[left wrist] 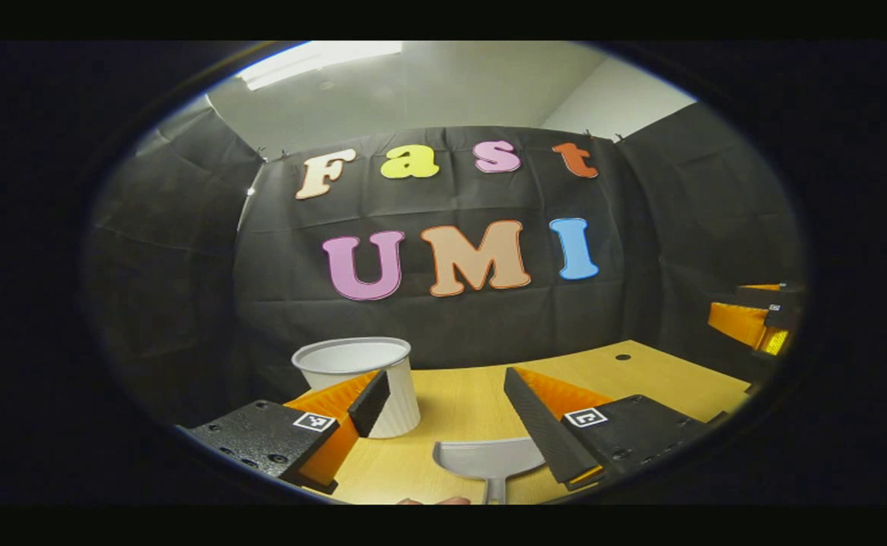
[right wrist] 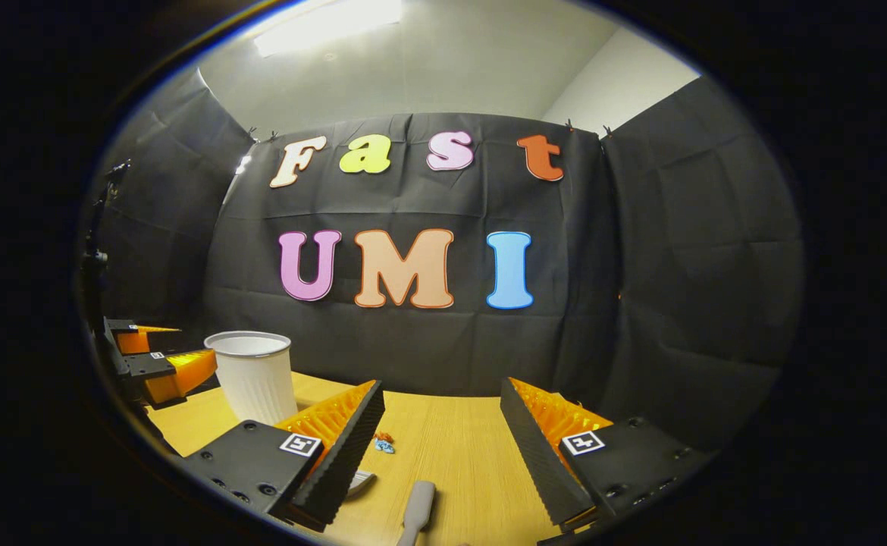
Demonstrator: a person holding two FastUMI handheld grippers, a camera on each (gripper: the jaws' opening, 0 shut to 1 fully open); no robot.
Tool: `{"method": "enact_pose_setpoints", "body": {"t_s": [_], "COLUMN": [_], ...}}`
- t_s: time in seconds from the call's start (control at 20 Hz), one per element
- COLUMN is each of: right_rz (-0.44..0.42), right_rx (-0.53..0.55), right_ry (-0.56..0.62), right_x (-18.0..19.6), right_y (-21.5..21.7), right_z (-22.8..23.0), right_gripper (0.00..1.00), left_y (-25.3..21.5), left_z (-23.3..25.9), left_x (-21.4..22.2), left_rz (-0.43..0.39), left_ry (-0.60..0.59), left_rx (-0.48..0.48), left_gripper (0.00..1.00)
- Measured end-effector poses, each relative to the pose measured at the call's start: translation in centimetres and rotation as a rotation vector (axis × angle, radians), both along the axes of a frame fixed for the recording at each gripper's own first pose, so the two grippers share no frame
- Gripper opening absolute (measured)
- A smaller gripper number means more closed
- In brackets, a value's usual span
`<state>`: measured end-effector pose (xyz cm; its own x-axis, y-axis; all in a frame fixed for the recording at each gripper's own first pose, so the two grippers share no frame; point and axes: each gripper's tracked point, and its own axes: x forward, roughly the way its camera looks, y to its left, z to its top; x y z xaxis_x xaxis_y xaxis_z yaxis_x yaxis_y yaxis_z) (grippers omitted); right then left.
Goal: Pick up the small broom and dustpan from the desktop, sweep the trash into the dustpan with the broom, and then empty the trash into the garbage bin.
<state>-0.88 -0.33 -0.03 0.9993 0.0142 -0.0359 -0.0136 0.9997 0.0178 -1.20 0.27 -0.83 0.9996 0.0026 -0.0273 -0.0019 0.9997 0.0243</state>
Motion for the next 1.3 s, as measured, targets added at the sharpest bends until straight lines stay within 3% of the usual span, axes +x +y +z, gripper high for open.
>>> {"method": "enact_pose_setpoints", "body": {"t_s": [0.65,0.95,1.15,1.3], "right_rz": [0.083,0.136,0.129,0.125], "right_rx": [-0.058,-0.064,-0.085,-0.097], "right_ry": [0.043,0.173,0.279,0.417], "right_x": [-0.4,0.5,1.0,1.0], "right_y": [0.1,0.5,1.6,2.9], "right_z": [-0.8,-5.7,-10.1,-14.7], "right_gripper": [0.99,0.99,0.99,1.0], "left_y": [-2.3,-3.6,-4.3,-4.5], "left_z": [-0.6,-6.5,-12.0,-17.7], "left_x": [-0.9,-1.6,-1.5,-2.5], "left_rz": [-0.001,0.007,-0.048,-0.093], "left_ry": [0.028,0.19,0.326,0.496], "left_rx": [0.003,-0.019,-0.036,-0.035], "left_gripper": [0.94,0.93,0.94,0.94]}}
